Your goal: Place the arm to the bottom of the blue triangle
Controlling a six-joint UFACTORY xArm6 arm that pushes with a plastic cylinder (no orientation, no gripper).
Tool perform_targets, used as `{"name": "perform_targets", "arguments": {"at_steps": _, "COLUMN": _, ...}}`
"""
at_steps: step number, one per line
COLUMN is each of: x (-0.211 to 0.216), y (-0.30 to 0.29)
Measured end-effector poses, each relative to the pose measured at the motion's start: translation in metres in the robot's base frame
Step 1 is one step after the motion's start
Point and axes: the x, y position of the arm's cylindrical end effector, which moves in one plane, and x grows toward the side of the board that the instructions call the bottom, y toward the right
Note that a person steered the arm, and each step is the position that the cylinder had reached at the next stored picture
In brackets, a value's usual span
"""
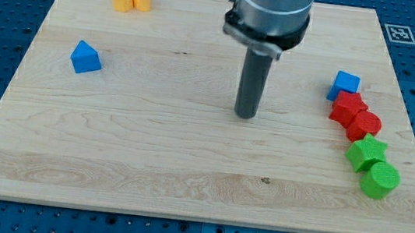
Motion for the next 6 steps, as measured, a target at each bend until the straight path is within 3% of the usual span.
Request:
{"name": "perform_targets", "arguments": {"at_steps": 2, "x": 0.031, "y": -0.089}}
{"name": "perform_targets", "arguments": {"at_steps": 4, "x": 0.031, "y": -0.193}}
{"name": "perform_targets", "arguments": {"at_steps": 6, "x": 0.018, "y": -0.244}}
